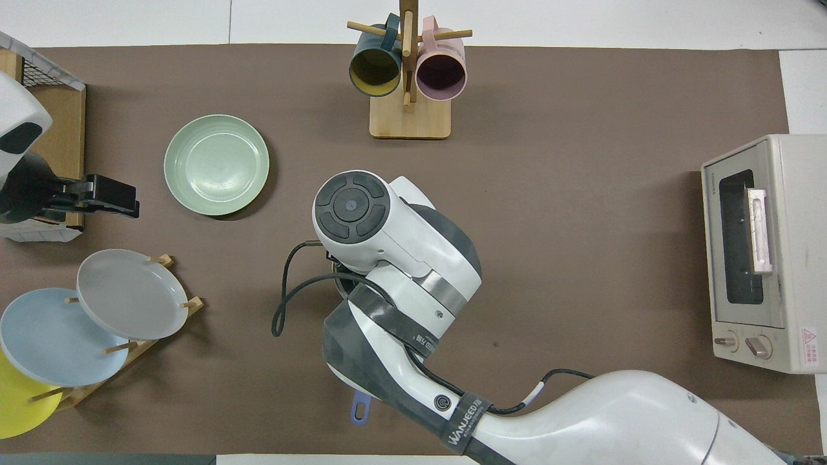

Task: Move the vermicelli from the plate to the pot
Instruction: 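Hold the glass lid above the pot with the right gripper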

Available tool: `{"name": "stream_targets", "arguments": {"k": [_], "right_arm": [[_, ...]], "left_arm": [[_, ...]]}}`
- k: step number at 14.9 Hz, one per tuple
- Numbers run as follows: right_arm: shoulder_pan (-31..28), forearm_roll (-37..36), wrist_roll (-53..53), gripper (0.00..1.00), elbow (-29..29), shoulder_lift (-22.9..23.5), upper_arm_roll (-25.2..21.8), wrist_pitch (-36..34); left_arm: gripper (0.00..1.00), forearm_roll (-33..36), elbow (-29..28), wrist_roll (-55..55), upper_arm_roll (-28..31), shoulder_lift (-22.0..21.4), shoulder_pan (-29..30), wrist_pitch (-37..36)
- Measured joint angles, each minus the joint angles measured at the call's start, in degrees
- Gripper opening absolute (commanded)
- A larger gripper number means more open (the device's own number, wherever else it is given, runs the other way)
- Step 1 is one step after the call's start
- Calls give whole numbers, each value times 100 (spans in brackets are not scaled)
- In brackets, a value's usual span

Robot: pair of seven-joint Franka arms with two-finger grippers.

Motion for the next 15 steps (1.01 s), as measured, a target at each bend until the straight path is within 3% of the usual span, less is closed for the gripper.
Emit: {"name": "stream_targets", "arguments": {"k": [15], "right_arm": [[-67,61,40,0,-49,-6,-4,-139]], "left_arm": [[100,0,0,0,0,0,0,-1]]}}
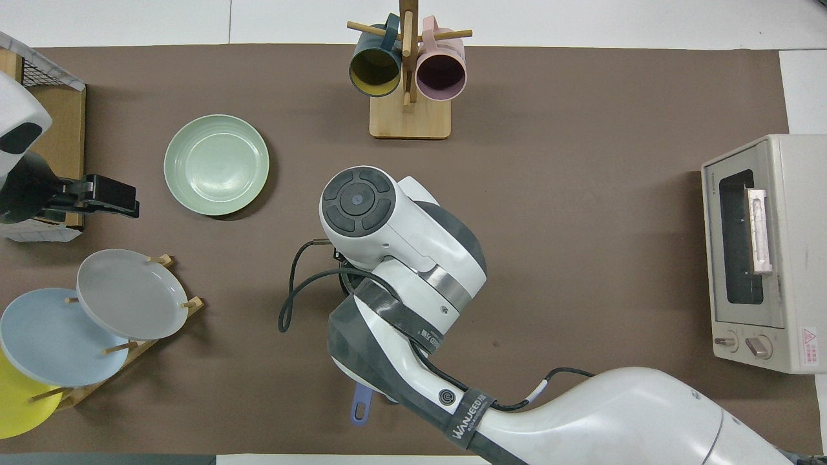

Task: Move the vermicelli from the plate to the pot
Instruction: 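Hold the glass lid above the pot with the right gripper, then keep holding the glass lid above the pot with the right gripper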

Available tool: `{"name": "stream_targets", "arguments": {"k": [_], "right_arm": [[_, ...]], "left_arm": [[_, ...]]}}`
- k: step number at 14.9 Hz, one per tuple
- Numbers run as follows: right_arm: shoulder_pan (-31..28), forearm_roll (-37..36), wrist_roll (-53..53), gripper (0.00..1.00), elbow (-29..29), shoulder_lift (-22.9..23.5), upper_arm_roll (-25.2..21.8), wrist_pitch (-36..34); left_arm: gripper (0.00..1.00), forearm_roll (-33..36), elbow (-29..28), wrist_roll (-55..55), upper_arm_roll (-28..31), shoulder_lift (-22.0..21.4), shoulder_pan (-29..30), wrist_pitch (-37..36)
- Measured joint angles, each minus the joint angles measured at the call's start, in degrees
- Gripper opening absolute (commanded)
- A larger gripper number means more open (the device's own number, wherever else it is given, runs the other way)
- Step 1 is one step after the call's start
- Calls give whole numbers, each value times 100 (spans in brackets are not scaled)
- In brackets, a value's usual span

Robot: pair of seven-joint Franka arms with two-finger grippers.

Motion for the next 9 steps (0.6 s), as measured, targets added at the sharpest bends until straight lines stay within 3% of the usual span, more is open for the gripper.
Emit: {"name": "stream_targets", "arguments": {"k": [9], "right_arm": [[-65,254,29,0,127,1,-38,-73]], "left_arm": [[100,0,0,0,0,0,0,0]]}}
